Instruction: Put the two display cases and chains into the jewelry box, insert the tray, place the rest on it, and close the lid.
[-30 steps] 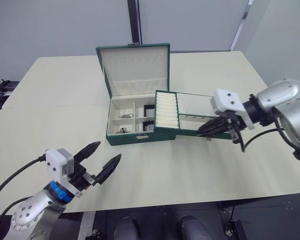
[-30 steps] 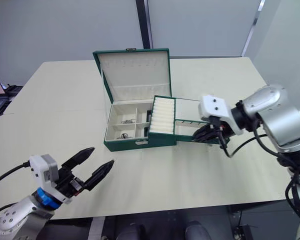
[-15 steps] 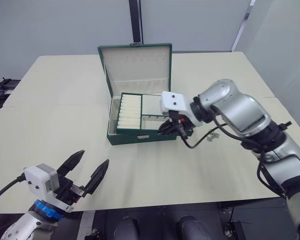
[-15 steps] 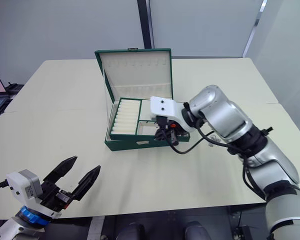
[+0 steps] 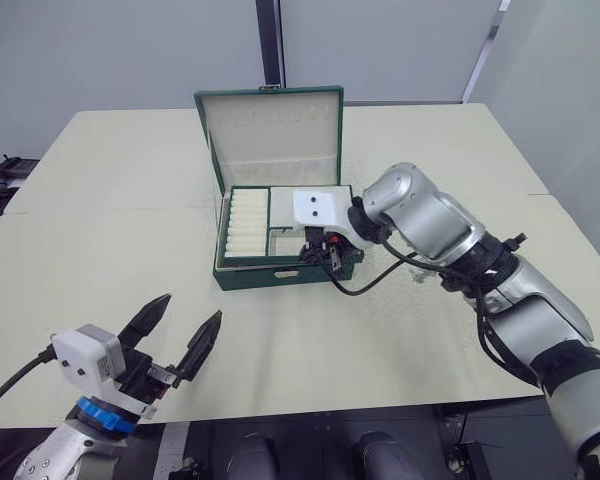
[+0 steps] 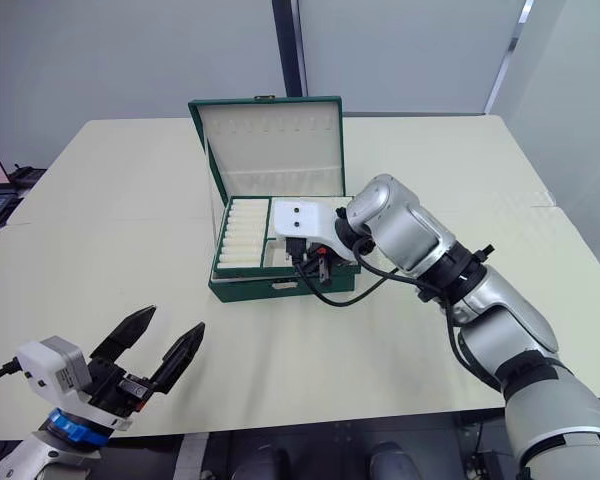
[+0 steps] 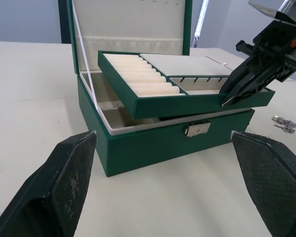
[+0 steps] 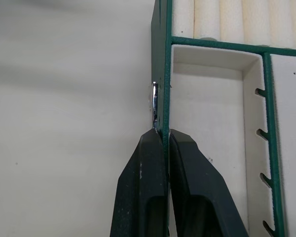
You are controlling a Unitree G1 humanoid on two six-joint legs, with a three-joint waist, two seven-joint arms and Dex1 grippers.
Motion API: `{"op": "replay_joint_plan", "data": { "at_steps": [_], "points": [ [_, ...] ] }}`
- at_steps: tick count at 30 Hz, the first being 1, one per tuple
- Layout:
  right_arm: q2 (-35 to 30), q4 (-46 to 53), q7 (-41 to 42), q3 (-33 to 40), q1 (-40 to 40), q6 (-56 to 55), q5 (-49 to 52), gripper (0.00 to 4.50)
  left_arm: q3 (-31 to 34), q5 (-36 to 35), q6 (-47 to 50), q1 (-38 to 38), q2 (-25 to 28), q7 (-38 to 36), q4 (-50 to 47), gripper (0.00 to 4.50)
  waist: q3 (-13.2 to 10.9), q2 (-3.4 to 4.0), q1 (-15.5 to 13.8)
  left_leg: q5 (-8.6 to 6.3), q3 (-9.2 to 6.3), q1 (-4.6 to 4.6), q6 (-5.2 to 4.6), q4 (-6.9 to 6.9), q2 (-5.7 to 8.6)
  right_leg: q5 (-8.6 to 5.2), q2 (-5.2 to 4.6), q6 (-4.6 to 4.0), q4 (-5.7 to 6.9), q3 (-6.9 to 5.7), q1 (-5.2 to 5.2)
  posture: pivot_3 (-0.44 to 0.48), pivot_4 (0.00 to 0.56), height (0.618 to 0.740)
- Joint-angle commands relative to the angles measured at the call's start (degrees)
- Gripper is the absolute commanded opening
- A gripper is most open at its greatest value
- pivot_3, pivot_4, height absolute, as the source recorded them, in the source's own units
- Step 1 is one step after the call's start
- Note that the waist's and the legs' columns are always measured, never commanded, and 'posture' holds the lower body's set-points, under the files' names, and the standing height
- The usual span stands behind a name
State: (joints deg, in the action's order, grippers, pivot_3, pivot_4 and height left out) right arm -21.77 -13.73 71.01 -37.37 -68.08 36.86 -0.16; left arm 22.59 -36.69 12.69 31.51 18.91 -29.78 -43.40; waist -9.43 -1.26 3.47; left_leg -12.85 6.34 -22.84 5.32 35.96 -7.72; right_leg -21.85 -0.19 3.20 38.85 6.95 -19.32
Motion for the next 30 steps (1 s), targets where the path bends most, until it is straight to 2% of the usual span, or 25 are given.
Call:
{"op": "replay_joint_plan", "data": {
  "at_steps": [1, 18, 30],
  "points": [
    [1.01, -1.37, 0.42, 0.76, -2.27, -3.93, -1.71, 0.01, -0.69, 0.22, -1.33, -0.22, 0.04, 0.38, -1.81, 4.50, 0.00, 0.00, 0.00, 0.00, 0.00, 0.00, 0.00, 0.00, 0.00, 0.00, 0.00, 0.00, 0.00, 0.00, 0.00, 0.000, 0.150, 0.740],
    [5.55, -11.34, 1.64, 2.71, -4.96, -10.25, -4.94, 0.01, -1.80, 1.49, -2.01, -0.01, 0.01, 1.07, -1.71, 4.50, 0.01, -0.01, 0.03, 0.00, 0.01, 0.02, 0.00, -0.01, 0.00, 0.00, 0.00, 0.00, 0.01, 0.00, 0.00, 0.000, 0.150, 0.740],
    [7.54, -13.28, 2.43, 4.04, -6.24, -7.29, -5.54, 0.01, -3.04, 2.46, -2.50, -1.15, -0.02, 1.44, -0.89, 4.50, 0.01, -0.01, 0.01, 0.00, 0.02, 0.00, 0.01, -0.02, 0.00, 0.00, 0.00, 0.00, 0.01, 0.01, -0.01, 0.000, 0.150, 0.740]
  ]
}}
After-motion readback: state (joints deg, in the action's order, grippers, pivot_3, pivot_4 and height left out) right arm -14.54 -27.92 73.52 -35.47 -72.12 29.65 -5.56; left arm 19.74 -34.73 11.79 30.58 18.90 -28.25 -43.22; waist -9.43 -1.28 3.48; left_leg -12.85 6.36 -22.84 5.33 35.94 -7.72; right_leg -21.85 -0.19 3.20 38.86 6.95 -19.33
